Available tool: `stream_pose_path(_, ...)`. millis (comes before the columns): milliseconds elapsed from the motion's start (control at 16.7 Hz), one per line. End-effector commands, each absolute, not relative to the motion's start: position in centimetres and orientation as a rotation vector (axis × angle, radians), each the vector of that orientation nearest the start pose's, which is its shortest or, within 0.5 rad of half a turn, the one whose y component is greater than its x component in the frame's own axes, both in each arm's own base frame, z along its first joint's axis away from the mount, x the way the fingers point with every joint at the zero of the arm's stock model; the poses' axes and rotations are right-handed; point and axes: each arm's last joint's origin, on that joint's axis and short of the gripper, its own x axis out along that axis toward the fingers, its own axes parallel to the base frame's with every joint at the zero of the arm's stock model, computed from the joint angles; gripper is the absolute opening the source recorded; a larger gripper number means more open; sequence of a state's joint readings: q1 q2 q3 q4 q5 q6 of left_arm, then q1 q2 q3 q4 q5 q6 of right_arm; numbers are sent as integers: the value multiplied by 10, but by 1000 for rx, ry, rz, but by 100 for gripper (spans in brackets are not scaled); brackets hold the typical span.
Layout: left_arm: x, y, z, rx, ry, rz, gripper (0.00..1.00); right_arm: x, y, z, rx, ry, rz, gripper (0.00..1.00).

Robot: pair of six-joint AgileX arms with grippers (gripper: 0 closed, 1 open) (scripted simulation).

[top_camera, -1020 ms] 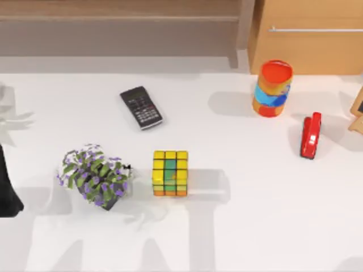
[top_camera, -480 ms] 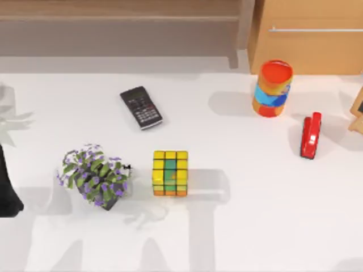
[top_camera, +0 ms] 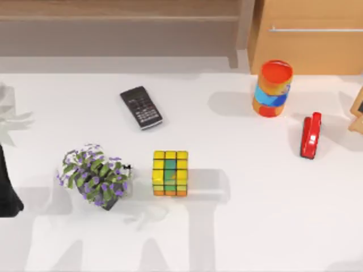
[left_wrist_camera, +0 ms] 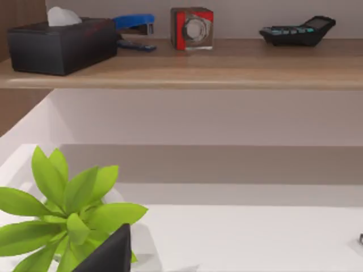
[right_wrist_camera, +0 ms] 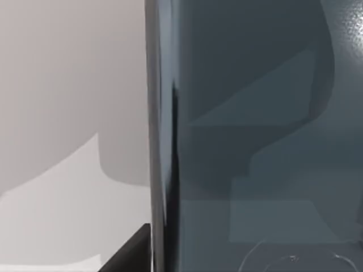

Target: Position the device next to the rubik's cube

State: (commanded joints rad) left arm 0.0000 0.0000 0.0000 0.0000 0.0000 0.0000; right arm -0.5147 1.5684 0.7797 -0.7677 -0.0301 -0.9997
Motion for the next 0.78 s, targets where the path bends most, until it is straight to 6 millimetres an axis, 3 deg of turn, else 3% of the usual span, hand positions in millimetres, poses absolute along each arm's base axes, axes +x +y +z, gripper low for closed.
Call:
stream_pose_path(180, 106, -1, 160, 0, 0, 0, 100, 220, -115, 152, -378, 1447, 339, 0)
stream_pose_path(420, 106, -1, 160, 0, 0, 0, 100, 241, -101, 193, -330, 1325, 236, 0)
stream_pose_path(780, 106, -1, 160, 0, 0, 0, 100, 274, -49, 254, -131, 1177, 166, 0)
